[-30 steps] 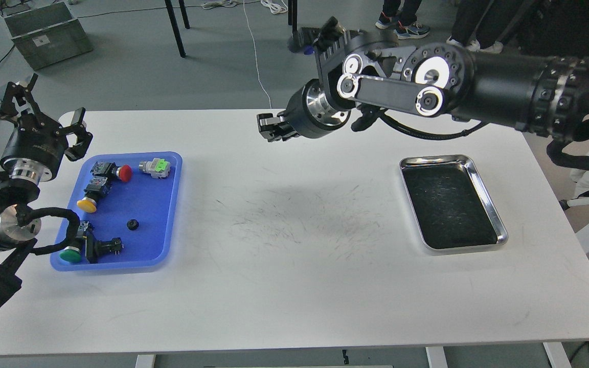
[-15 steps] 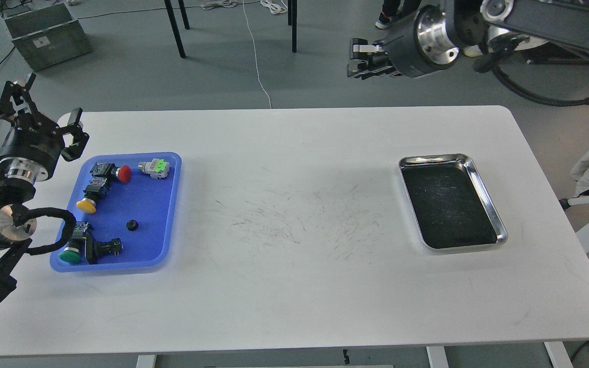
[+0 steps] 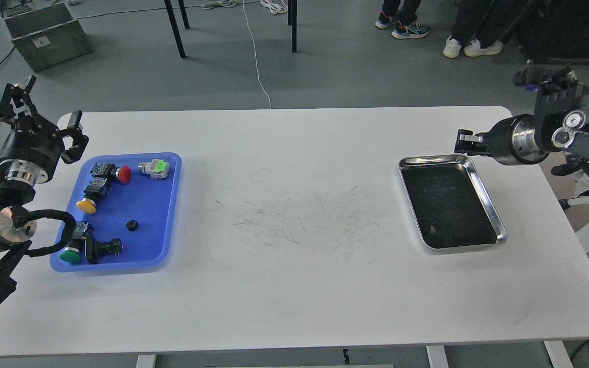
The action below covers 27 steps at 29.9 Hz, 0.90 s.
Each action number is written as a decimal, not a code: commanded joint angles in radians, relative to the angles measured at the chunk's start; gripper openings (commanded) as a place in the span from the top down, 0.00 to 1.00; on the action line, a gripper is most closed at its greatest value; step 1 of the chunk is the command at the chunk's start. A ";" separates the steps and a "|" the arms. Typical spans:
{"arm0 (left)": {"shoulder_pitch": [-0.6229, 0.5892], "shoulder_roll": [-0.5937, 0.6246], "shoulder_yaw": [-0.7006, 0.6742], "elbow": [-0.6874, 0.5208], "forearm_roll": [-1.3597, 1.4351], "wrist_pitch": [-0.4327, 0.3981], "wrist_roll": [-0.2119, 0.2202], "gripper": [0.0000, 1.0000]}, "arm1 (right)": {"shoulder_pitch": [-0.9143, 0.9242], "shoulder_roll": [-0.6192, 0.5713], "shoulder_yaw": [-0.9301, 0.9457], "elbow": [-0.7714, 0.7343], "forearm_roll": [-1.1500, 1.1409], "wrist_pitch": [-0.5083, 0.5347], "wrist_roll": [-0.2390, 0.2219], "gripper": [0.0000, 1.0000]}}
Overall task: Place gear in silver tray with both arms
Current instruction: 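Lower the gear into the silver tray and open the right gripper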
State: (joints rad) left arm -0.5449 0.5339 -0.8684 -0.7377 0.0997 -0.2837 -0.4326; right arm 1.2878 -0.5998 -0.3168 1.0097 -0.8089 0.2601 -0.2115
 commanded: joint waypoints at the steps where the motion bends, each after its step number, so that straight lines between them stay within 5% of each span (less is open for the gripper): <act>1: -0.001 0.000 0.002 0.000 0.000 0.000 0.000 0.02 | -0.060 0.061 -0.001 -0.071 -0.006 -0.033 0.000 0.97; 15: -0.001 0.000 0.002 0.001 0.000 -0.002 -0.002 0.02 | -0.117 0.129 -0.016 -0.163 -0.036 -0.038 0.000 0.90; 22: 0.000 -0.002 0.002 0.000 0.000 -0.002 -0.002 0.02 | -0.133 0.135 -0.015 -0.201 -0.045 -0.077 0.000 0.72; 27: -0.001 -0.002 0.002 0.001 0.000 -0.002 -0.002 0.02 | -0.150 0.164 -0.002 -0.224 -0.044 -0.113 0.017 0.70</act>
State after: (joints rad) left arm -0.5451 0.5323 -0.8662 -0.7366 0.0998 -0.2855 -0.4341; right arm 1.1481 -0.4509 -0.3256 0.7928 -0.8544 0.1682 -0.2081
